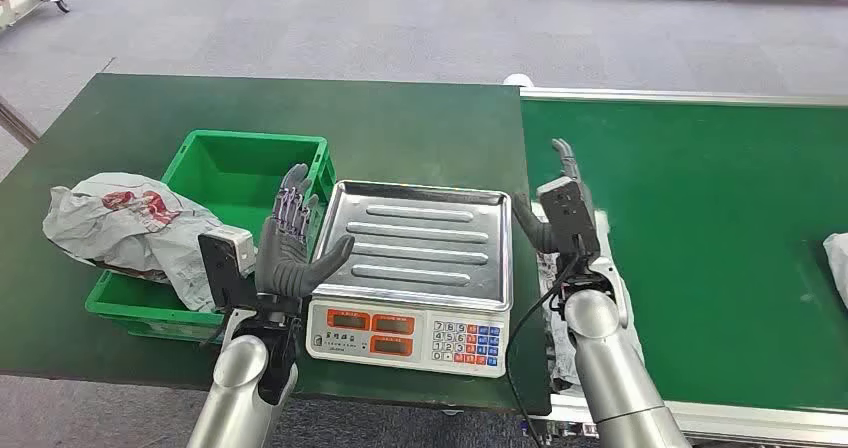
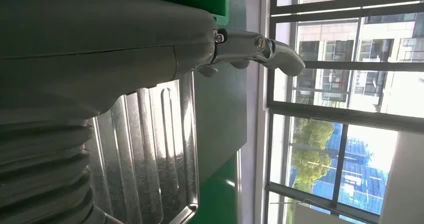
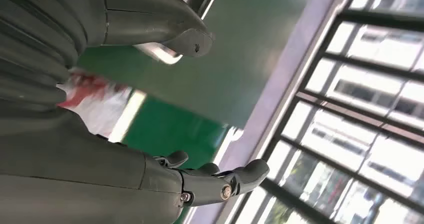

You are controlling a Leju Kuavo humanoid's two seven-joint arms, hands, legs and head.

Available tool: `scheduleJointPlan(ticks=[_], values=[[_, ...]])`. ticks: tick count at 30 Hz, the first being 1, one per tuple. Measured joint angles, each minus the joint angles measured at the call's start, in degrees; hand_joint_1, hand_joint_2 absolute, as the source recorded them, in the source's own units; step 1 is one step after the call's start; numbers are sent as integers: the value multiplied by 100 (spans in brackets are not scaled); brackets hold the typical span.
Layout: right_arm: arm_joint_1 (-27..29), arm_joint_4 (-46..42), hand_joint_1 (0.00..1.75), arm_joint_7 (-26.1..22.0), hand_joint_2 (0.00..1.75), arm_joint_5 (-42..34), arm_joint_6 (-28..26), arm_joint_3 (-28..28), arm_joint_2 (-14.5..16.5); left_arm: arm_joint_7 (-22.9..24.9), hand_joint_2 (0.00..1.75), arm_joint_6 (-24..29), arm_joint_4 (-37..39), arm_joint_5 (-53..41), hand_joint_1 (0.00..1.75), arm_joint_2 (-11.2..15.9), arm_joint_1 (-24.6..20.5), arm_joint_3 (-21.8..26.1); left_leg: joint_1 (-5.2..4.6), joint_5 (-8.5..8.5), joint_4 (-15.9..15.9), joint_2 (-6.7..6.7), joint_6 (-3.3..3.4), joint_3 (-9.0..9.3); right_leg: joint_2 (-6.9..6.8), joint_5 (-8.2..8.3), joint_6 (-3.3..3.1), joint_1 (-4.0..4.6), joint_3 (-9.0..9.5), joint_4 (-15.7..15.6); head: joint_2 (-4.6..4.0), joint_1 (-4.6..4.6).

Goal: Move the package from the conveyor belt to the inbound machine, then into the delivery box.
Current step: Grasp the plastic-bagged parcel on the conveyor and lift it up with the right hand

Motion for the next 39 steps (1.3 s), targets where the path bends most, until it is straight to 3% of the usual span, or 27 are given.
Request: scheduleJointPlan(ticks=[12,23,39], values=[[138,861,0,340,175,1114,-605,-748,-423,3,175,-12,-178,40,0,-4,193,66,0,-3,-1,1,-1,-1,-1,-1,0,1,-1,0,0,-1],[-147,2119,0,940,175,1657,-460,-929,-512,45,175,-83,-236,79,0,-5,185,110,0,-1,-1,4,-1,0,1,0,0,1,-1,0,0,-1],[-369,3750,0,1199,175,1912,248,-1060,-472,132,175,-267,-144,216,0,-13,-7,104,1,-2,-1,6,-1,4,3,-1,0,3,2,0,0,-1]])
